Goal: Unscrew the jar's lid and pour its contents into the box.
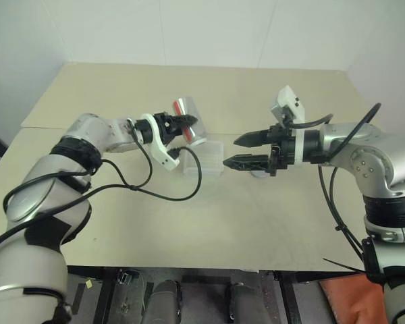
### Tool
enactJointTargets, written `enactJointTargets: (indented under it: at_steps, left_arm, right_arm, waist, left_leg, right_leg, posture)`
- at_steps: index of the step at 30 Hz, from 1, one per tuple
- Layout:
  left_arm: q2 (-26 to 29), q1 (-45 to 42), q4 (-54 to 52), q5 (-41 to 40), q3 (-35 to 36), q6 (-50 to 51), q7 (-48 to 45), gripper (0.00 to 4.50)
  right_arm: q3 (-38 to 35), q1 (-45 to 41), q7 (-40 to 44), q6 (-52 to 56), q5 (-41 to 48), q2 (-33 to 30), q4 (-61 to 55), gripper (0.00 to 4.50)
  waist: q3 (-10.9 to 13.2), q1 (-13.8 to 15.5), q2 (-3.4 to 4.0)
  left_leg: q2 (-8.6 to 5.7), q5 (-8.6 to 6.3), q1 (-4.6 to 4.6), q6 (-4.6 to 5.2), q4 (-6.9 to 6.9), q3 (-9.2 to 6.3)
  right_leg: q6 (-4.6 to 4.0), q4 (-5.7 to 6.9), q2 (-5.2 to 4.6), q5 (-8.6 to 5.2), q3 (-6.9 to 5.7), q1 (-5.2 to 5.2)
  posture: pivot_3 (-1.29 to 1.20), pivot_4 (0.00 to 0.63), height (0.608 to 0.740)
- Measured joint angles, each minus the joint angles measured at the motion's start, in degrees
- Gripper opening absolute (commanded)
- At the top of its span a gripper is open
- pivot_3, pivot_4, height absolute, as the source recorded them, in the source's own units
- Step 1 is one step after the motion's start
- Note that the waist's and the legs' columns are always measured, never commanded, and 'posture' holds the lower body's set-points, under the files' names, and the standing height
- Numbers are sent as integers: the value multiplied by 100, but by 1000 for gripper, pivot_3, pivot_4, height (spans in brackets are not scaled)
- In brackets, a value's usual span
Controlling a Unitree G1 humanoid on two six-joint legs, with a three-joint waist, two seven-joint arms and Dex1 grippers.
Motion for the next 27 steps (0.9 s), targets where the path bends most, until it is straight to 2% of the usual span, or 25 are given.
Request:
enactJointTargets:
  at_steps: [5, 10, 15, 22, 25, 27]
  left_arm:
    - [-316, -258, 477, 392, -375, 583, 749, 1873]
    - [-373, -414, 668, 507, -558, 1036, 1181, 1873]
    - [-378, -401, 880, 155, -425, 901, 1083, 1873]
    - [-110, 157, 861, -1590, 847, 311, -72, 1873]
    - [-172, 816, 774, -3133, 1956, 50, -1190, 1873]
    - [-437, 1357, 547, -4333, 2769, 231, -2145, 1873]
  right_arm:
    - [-34, -6, -8, 69, 79, 6, 0, 4443]
    - [-59, -20, -10, 99, 158, 6, 0, 4443]
    - [-59, -19, -50, 98, 159, 20, -21, 4443]
    - [-123, 74, -164, 98, 177, 60, -81, 4443]
    - [-176, 133, -181, 97, 183, 81, -91, 4443]
    - [-254, 149, -200, 90, 186, 120, -94, 4443]
  waist:
    - [1, -7, -1]
    - [1, -17, -2]
    - [2, -17, -3]
    - [1, -33, -2]
    - [1, -31, -2]
    - [1, -19, -1]
  left_leg:
    - [0, 0, -2, 0, 0, 0]
    - [-1, 0, -2, 0, 3, -1]
    - [-1, 0, -2, -1, 7, -1]
    - [1, 1, -1, -1, 11, -1]
    - [6, 1, -1, -2, 17, 0]
    - [7, 1, -1, -2, 24, -1]
  right_leg:
    - [0, 3, 0, 0, 0, -1]
    - [1, 24, 0, 0, 0, -2]
    - [0, 33, -1, 0, 0, -5]
    - [0, 39, -1, 0, 1, -6]
    - [0, 41, -2, 0, -1, -5]
    - [0, 41, -2, 0, -8, 1]
  posture:
    - [0, 150, 740]
    - [0, 150, 740]
    - [0, 150, 740]
    - [0, 150, 740]
    - [0, 150, 740]
    - [0, 150, 740]
